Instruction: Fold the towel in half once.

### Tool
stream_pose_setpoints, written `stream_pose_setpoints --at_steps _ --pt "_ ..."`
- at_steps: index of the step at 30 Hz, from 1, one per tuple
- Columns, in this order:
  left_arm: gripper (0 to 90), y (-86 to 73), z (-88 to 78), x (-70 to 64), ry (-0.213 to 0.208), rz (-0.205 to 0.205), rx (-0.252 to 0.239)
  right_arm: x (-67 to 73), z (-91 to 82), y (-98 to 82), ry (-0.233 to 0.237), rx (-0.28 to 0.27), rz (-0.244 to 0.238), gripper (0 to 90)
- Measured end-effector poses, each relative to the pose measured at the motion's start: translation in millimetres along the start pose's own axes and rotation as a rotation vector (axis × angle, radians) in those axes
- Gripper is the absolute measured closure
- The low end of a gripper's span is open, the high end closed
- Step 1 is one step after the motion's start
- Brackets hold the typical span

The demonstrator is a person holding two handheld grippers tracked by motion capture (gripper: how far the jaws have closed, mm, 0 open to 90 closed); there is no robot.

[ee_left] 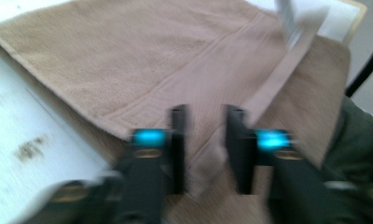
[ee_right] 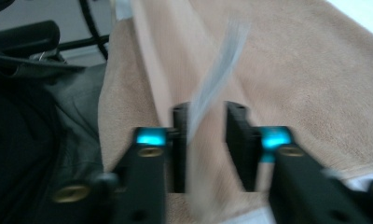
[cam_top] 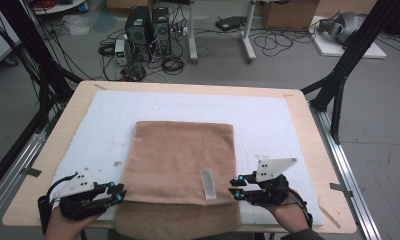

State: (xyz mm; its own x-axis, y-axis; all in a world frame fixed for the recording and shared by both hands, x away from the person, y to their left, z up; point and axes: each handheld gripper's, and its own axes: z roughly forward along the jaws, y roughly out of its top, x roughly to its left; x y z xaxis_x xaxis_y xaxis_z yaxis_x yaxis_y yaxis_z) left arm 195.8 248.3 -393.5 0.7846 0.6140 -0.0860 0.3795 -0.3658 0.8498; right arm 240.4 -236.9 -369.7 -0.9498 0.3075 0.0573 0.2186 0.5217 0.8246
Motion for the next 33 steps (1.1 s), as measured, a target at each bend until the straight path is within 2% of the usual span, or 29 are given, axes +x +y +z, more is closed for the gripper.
stream_pose_setpoints --at_steps 2,4,6,7,8,11,12,13,15,17,18,19,20,23,25,26,28,29,30,31,32,33 --pt "51.2 2.4 2.5 5.6 0.020 0.008 0.000 -5.5 -2.5 -0.5 -0.017 -0.011 0.003 61.9" --pt "46.1 7.1 9.9 16.3 0.048 0.016 -0.005 -18.1 0.6 0.8 -0.061 -0.004 0.024 58.6" --pt "45.7 12.2 20.5 30.3 0.071 0.030 -0.014 -33.9 7.5 3.3 -0.095 0.003 0.042 55.8" --pt "45.2 16.2 29.0 40.9 0.081 0.022 -0.019 -43.3 11.7 5.5 -0.113 0.019 0.054 54.2" --pt "44.1 19.8 36.3 50.3 0.082 0.004 -0.022 -55.9 17.0 8.5 -0.146 0.043 0.055 54.0" --pt "42.7 28.6 56.0 74.8 0.129 -0.036 -0.030 -89.1 30.2 16.1 -0.204 0.060 0.079 50.9" --pt "43.1 32.4 65.4 84.9 0.166 -0.033 -0.012 -97.1 33.7 17.7 -0.218 0.069 0.092 49.9" --pt "42.2 34.7 72.9 93.2 0.179 -0.051 -0.006 -110.1 40.5 19.1 -0.236 0.079 0.108 48.2" --pt "39.9 36.4 85.5 106.4 0.211 -0.081 0.006 -128.8 52.3 18.5 -0.222 0.078 0.173 45.9" --pt "38.8 37.4 98.4 120.2 0.221 -0.123 0.027 -141.7 63.7 17.1 -0.234 0.089 0.206 44.7" --pt "38.9 38.0 106.2 127.6 0.226 -0.151 0.046 -146.1 67.7 16.4 -0.243 0.095 0.206 44.3" --pt "39.0 38.3 111.3 131.9 0.239 -0.157 0.056 -152.4 74.0 14.0 -0.278 0.119 0.197 42.7" --pt "40.0 38.8 116.0 135.4 0.251 -0.164 0.068 -158.6 78.0 11.4 -0.295 0.135 0.212 41.4" --pt "41.8 36.4 125.5 142.2 0.242 -0.192 0.078 -175.6 83.9 -1.2 -0.354 0.176 0.266 40.4" --pt "45.9 31.7 132.0 144.6 0.225 -0.188 0.119 -182.6 86.2 -9.2 -0.344 0.174 0.312 39.3" --pt "47.5 31.2 132.8 143.9 0.231 -0.186 0.105 -186.1 88.9 -13.5 -0.323 0.169 0.328 38.4" --pt "52.3 31.7 133.7 144.0 0.237 -0.192 0.100 -186.4 89.6 -14.5 -0.323 0.155 0.341 41.1" --pt "54.9 31.6 134.2 143.8 0.237 -0.193 0.095 -186.4 90.0 -14.2 -0.326 0.157 0.330 45.8" --pt "57.4 32.5 133.7 144.3 0.237 -0.192 0.107 -185.5 90.1 -13.3 -0.312 0.159 0.321 59.0" --pt "63.6 33.2 134.7 143.6 0.212 -0.199 0.098 -184.4 91.3 -11.1 -0.258 0.164 0.318 74.4" --pt "76.9 33.8 136.1 142.8 0.182 -0.197 0.102 -181.8 94.1 -8.3 -0.239 0.173 0.294 80.3" --pt "79.9 35.2 137.1 141.6 0.190 -0.195 0.109 -179.1 96.5 -5.4 -0.247 0.184 0.267 82.1"
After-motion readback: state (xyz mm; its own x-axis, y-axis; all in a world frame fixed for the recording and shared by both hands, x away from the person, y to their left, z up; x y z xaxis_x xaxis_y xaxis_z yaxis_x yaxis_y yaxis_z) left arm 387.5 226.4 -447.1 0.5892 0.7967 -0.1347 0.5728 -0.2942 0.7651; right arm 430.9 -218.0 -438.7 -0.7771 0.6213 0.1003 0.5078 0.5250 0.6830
